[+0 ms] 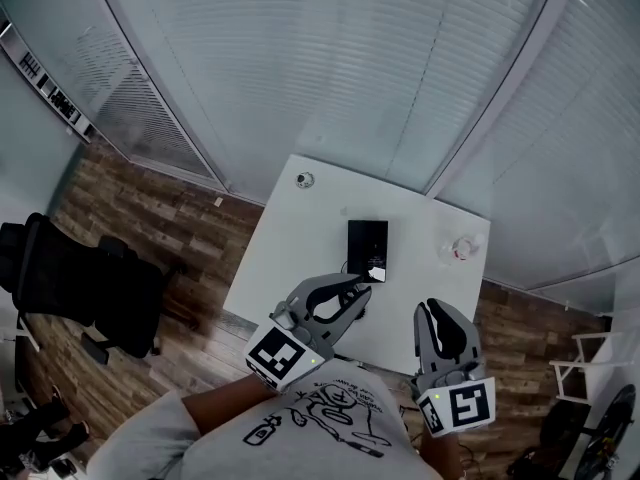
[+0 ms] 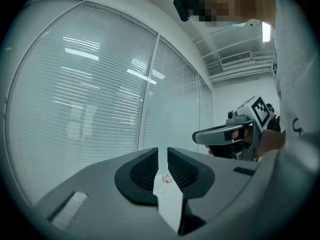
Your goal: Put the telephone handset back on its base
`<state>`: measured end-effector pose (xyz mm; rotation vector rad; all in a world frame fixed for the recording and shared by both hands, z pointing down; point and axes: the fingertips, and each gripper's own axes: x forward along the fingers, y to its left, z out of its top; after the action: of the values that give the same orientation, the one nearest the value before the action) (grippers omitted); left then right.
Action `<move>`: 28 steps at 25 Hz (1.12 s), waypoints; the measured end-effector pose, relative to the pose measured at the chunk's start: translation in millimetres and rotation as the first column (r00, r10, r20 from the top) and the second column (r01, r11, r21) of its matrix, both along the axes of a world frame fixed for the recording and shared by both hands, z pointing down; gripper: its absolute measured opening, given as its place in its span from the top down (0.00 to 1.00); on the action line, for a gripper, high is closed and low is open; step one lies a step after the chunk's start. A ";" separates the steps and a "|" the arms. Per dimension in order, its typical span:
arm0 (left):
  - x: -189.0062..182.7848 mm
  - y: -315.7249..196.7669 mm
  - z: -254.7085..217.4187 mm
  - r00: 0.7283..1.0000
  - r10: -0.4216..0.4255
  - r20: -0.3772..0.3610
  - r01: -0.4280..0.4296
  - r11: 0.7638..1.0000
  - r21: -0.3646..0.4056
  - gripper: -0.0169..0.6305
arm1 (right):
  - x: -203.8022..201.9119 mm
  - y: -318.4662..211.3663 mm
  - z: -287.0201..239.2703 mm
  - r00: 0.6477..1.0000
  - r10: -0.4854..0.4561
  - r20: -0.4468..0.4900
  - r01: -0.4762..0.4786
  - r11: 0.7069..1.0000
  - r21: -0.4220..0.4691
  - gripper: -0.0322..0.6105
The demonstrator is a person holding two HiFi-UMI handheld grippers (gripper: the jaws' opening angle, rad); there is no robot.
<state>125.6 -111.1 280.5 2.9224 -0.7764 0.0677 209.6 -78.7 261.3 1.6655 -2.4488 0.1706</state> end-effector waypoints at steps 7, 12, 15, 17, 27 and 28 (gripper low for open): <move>9.6 10.4 -9.0 1.000 0.015 -0.007 -0.015 1.000 0.022 0.88 | 5.2 9.9 -7.8 1.000 0.011 -0.006 -0.011 1.000 0.009 0.90; 14.8 9.1 -6.5 1.000 0.017 -0.014 -0.017 1.000 0.005 0.88 | 9.0 9.0 -6.3 1.000 0.009 0.002 -0.009 1.000 0.009 0.90; 15.1 7.1 -8.0 1.000 0.020 -0.012 -0.020 1.000 0.003 0.88 | 8.8 7.2 -7.0 1.000 0.004 -0.002 -0.004 1.000 0.014 0.90; 14.2 5.9 -7.5 1.000 0.020 -0.012 -0.020 1.000 -0.002 0.88 | 7.2 5.9 -7.7 1.000 -0.001 -0.006 0.001 1.000 0.017 0.90; 13.7 7.3 -1.5 1.000 0.023 -0.009 -0.023 1.000 -0.017 0.88 | 4.1 5.6 -7.6 1.000 -0.015 0.005 0.015 1.000 0.020 0.90; 13.6 7.6 -0.8 1.000 0.023 -0.010 -0.023 1.000 -0.018 0.88 | 4.1 6.2 -7.6 1.000 -0.014 0.007 0.014 1.000 0.021 0.90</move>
<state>139.3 -103.4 279.7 2.9126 -0.7367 0.0627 213.7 -72.5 253.7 1.6586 -2.4755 0.1495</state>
